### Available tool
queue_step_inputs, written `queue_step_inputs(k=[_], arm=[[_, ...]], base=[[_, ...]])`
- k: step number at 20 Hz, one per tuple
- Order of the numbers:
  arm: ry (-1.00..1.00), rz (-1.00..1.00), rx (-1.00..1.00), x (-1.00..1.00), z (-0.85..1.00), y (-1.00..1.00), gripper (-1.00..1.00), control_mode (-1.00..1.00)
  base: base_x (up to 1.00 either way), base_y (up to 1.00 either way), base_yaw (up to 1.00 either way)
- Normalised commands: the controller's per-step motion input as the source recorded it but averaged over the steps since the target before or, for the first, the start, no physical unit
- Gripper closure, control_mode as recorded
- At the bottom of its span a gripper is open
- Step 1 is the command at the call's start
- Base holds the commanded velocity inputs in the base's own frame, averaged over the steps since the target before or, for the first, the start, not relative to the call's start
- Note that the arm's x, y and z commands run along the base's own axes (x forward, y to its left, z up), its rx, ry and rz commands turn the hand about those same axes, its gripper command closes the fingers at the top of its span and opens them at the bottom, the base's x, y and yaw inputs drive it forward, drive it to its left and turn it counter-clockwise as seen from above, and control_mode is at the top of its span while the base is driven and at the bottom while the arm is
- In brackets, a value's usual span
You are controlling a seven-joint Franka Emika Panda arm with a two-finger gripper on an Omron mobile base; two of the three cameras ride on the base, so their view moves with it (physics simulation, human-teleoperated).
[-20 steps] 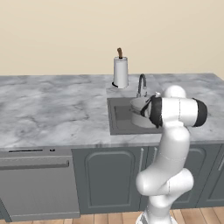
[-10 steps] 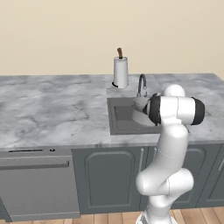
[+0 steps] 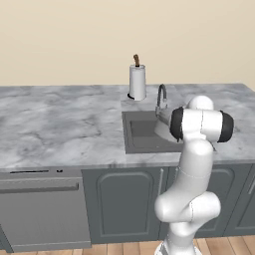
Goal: Move the pot and pan from the stove into the sink.
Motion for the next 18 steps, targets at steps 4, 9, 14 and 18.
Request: queue_step_inputs(k=[4, 9, 14, 18], arm=[[0.11, 0.0, -0.11, -0.04, -0.03, 0.05, 1.0, -1.0], [0.09, 0.01, -0.15, -0.15, 0.0, 0.25, 1.0, -1.0], [0.1, 0.0, -0.15, 0.04, 0.0, 0.3, 1.0, -1.0], [0.16, -0.02, -0.19, 0.33, 0.0, 0.43, 1.0, -1.0]], base=[[0.0, 0.0, 0.0], [0.0, 0.0, 0.0], [0.0, 0.0, 0.0], [0.0, 0.0, 0.0]])
